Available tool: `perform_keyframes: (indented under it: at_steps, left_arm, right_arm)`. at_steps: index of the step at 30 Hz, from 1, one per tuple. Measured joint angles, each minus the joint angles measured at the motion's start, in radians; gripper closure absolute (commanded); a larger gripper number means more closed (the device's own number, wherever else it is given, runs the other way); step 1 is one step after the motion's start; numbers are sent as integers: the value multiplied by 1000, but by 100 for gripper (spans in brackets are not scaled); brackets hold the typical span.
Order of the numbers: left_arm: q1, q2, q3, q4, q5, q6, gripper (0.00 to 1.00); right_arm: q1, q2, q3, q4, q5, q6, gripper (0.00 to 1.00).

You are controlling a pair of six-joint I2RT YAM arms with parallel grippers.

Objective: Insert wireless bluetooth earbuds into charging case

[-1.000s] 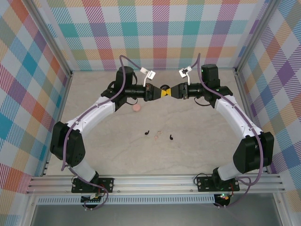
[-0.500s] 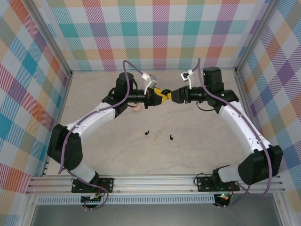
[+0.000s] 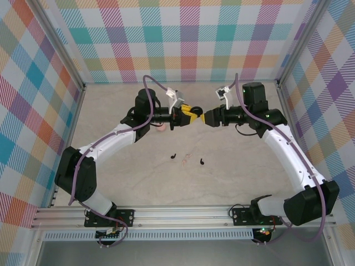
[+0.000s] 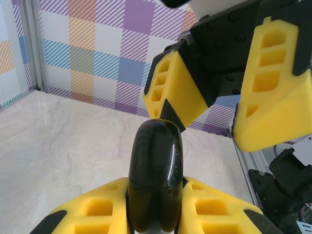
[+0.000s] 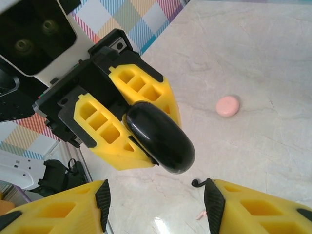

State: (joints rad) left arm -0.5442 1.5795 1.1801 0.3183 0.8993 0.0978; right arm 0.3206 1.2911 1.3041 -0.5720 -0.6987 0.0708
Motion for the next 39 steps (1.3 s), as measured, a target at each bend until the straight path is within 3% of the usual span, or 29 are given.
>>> perform_keyframes:
  at_steps: [39]
  left_arm:
    - [-36, -27, -13, -106, 40, 108, 85]
  right_arm:
    - [8, 21, 1, 8, 127, 45, 41]
